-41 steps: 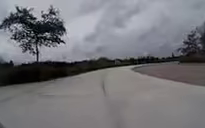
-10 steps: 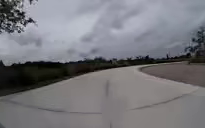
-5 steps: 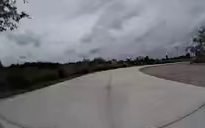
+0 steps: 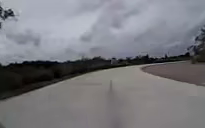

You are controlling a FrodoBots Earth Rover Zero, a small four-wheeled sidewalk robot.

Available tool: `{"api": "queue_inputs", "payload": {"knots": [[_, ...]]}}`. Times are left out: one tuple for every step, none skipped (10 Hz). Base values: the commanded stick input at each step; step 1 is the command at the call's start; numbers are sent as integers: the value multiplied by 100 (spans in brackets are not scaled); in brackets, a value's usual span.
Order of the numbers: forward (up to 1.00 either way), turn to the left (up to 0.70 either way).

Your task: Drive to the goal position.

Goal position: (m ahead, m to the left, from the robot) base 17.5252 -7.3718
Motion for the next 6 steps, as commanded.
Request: {"api": "queue_inputs", "payload": {"knots": [[85, 0], [85, 0], [85, 0], [85, 0], [85, 0], [85, 0]]}}
